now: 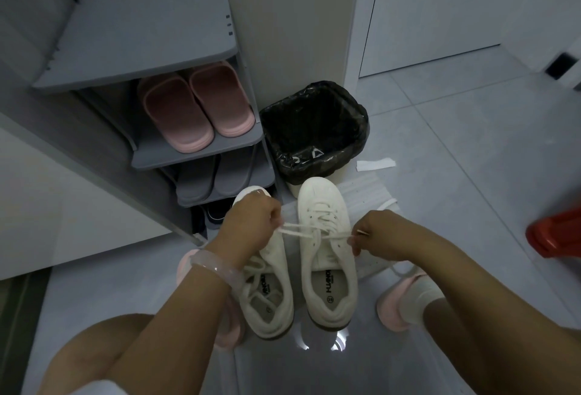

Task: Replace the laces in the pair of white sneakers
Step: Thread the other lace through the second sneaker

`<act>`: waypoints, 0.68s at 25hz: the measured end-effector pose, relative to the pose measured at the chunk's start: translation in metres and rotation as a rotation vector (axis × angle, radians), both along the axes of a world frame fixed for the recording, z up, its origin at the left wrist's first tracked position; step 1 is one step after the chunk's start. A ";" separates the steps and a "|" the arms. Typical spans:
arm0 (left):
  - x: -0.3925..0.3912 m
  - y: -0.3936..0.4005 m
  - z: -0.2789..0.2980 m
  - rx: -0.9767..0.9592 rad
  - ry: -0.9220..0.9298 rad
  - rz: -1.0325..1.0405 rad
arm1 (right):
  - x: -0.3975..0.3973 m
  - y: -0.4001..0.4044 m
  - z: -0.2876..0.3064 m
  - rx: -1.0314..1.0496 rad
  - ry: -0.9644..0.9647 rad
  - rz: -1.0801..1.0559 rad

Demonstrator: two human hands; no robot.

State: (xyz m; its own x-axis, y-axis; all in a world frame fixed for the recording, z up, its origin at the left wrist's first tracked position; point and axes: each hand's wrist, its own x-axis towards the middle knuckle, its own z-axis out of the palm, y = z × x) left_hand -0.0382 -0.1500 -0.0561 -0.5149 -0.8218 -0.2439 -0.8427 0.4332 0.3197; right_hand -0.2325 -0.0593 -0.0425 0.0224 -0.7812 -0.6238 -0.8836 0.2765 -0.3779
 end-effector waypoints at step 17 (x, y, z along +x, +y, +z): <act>-0.026 0.046 -0.012 0.293 -0.009 -0.054 | -0.002 0.000 0.026 -0.032 -0.347 -0.412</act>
